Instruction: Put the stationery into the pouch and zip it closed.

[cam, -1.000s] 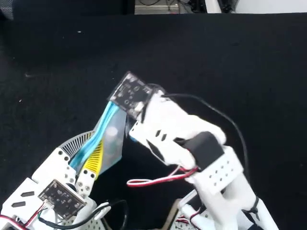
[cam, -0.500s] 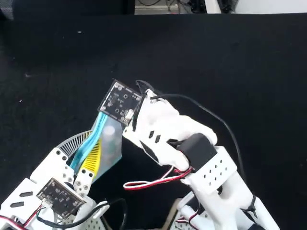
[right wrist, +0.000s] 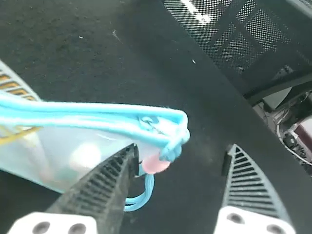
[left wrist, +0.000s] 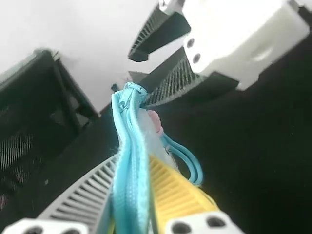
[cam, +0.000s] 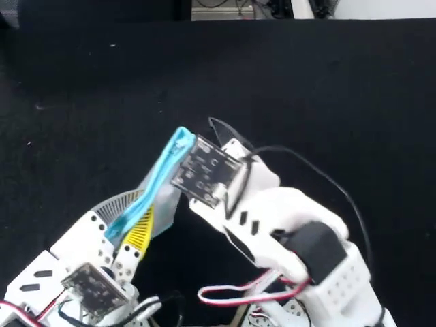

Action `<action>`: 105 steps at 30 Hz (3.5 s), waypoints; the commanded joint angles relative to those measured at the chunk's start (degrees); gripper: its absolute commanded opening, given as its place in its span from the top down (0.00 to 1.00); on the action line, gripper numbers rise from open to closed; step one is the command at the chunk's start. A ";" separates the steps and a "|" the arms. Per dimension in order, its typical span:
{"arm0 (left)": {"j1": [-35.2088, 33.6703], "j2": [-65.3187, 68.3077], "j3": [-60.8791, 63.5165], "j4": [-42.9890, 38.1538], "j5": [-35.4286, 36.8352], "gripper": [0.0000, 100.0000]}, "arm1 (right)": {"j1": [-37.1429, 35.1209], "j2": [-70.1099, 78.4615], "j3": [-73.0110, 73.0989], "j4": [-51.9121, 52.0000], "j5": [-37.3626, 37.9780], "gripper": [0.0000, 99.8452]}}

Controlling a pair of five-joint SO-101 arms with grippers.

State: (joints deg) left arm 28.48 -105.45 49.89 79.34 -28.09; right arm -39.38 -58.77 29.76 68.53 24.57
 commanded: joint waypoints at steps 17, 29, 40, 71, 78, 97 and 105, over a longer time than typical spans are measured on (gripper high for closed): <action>1.89 0.97 0.31 3.52 -6.33 0.97 | 4.13 -10.68 14.64 -9.23 -5.45 0.72; 1.63 0.97 0.75 3.52 -6.24 0.97 | 4.31 -10.77 12.97 -11.08 -5.27 0.90; 1.89 0.97 0.84 3.60 -6.24 0.97 | 4.48 -20.53 14.46 -11.87 -0.53 0.99; 1.89 0.88 0.31 5.63 -6.15 0.97 | 10.02 -19.47 25.89 -20.31 -5.36 0.99; 1.98 0.88 0.31 5.63 -6.15 0.97 | 9.67 -19.47 26.15 -21.54 -5.36 0.99; 1.98 0.88 0.84 6.07 -6.15 0.97 | 9.67 -6.46 11.03 -10.73 -1.41 0.81; 1.98 0.88 0.92 6.07 -6.24 0.97 | 8.35 10.95 -15.60 14.51 8.26 0.81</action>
State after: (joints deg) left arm 29.89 -105.45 49.80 82.95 -33.98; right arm -29.98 -51.30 24.04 75.47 25.36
